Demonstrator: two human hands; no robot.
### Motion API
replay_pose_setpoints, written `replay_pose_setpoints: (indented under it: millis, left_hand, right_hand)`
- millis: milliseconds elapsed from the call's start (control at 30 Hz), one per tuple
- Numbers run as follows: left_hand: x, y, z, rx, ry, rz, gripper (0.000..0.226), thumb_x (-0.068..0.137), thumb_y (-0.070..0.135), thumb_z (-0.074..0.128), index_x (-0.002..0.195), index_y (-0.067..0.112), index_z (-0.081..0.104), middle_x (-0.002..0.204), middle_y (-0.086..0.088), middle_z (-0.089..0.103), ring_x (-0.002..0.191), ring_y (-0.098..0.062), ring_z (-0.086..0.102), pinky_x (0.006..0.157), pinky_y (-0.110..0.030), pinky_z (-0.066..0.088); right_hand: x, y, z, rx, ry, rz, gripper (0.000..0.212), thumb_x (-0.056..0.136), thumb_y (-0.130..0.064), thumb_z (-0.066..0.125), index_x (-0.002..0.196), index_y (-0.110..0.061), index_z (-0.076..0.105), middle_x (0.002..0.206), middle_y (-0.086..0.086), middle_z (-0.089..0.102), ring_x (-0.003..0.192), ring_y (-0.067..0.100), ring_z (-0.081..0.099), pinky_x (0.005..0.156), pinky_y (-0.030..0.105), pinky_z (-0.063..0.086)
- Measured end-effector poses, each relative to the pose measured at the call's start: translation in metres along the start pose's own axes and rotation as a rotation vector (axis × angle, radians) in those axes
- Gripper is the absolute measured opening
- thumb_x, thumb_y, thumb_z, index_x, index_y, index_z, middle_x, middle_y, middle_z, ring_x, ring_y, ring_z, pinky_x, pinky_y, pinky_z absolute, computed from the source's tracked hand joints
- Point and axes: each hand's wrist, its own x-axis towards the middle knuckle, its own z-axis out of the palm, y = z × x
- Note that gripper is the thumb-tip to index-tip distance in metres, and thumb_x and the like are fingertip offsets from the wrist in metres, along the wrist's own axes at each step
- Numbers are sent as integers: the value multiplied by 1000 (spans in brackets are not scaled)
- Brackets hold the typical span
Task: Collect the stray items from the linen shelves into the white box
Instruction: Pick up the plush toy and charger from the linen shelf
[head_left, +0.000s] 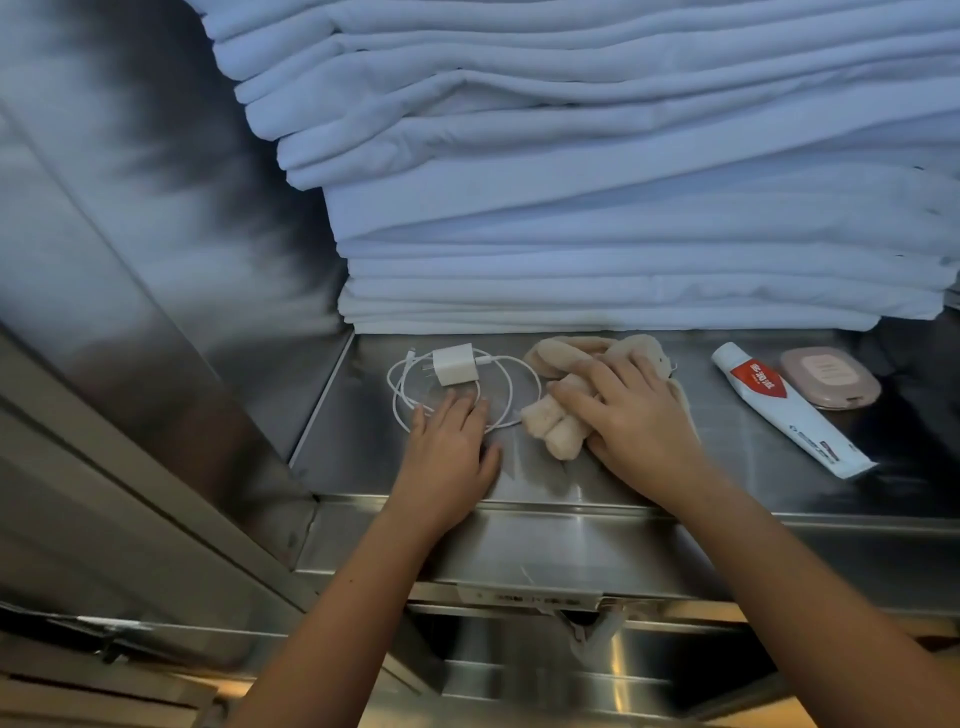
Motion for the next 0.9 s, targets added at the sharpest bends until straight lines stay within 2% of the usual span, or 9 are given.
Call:
replay_pose_setpoints:
  millis: [67,167,333,433,567,633,700,800,900]
  left_hand:
    - [-2,1,2,-16,-1,-1,49,97,33,35,142,14,31,149,-4,29,140,-17,17,111,-43,10]
    - [-8,2,5,-6,12,19,48,97,34,35,141,15,34,149,-5,30,139,-18,18,111,-41,12]
    - [-22,7,5,-63,78,48,45,96,30,38,135,10,44,143,-10,40,137,-21,28,108,-41,16]
    - [-35,13,3,-93,115,87,38,92,20,50,127,3,53,134,-15,51,130,-28,41,105,-49,28]
    - [-50,19,3,-122,166,127,33,85,11,60,115,-1,62,120,-17,61,119,-33,53,96,-59,39]
    - [-56,21,4,-117,206,152,29,85,11,61,111,-1,64,116,-16,64,114,-32,57,94,-60,40]
    - [-59,21,4,-89,236,181,27,86,12,54,106,0,67,112,-14,67,110,-31,60,91,-60,43]
    - [-59,16,5,-63,257,219,30,74,0,70,104,0,69,110,-15,68,107,-33,62,87,-63,44]
    - [-57,9,4,-23,225,247,41,68,1,78,108,1,67,113,-14,66,112,-34,59,89,-62,41]
  right_hand:
    - [-1,-4,-2,-27,36,-21,28,78,-11,48,95,-10,70,101,16,66,86,34,61,77,42,47]
    - [-3,-10,-5,-55,52,-31,29,79,-15,46,93,-12,71,100,15,66,87,33,60,74,39,44]
    - [-8,-15,-10,-47,24,-39,32,82,-19,44,98,-12,70,103,17,64,93,35,59,84,45,42]
    - [-12,-19,-10,-24,-9,-46,27,82,-15,52,102,-10,69,106,19,63,96,37,59,89,50,42]
    - [-20,-29,-11,-38,-12,-61,30,73,-8,72,103,-12,69,111,17,62,100,34,54,90,45,34]
    - [-24,-34,-11,-54,-9,-78,32,71,-10,74,103,-14,69,109,16,63,101,33,52,89,42,30]
    - [-27,-37,-12,-66,5,-96,28,75,-12,68,103,-15,70,105,15,64,99,32,53,86,40,29]
    - [-29,-34,-13,-65,-16,-118,32,78,-15,55,107,-16,69,106,14,65,101,31,52,85,40,32]
    - [-28,-27,-12,-27,-61,-162,41,75,-7,64,115,-15,66,111,18,63,103,34,59,87,46,44]
